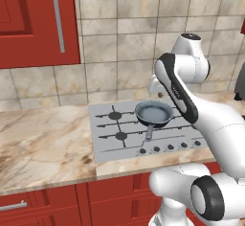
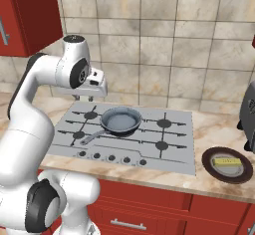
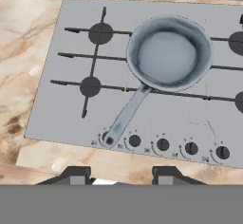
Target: Pick up the butter stick and place it in the pan. Then turn on the burner for the pan.
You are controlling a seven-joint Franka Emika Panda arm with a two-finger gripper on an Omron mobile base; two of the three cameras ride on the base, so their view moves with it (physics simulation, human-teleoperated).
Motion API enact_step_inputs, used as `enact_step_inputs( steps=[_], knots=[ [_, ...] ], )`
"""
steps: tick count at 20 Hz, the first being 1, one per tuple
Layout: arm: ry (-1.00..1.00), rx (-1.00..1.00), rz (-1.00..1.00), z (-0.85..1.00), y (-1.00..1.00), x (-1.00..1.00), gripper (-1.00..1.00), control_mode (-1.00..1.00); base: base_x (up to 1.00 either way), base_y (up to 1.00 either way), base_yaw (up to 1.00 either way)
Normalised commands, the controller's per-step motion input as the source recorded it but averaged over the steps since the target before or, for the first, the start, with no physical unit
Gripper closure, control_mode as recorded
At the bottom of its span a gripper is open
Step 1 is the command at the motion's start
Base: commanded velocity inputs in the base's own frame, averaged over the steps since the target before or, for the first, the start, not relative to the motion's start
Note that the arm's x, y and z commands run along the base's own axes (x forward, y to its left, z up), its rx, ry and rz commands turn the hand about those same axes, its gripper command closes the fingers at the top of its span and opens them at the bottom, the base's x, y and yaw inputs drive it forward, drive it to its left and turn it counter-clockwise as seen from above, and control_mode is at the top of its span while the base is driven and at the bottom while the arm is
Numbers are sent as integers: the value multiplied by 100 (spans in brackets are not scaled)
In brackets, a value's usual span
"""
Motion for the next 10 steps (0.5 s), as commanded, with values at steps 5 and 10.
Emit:
enact_step_inputs(
  steps=[5, 10],
  knots=[
    [0, 0, -2, -1, -12, -10, -100, -100, 0, 0, 0],
    [0, 0, -6, -4, -58, -25, -100, -100, 0, 0, 0]
  ],
)
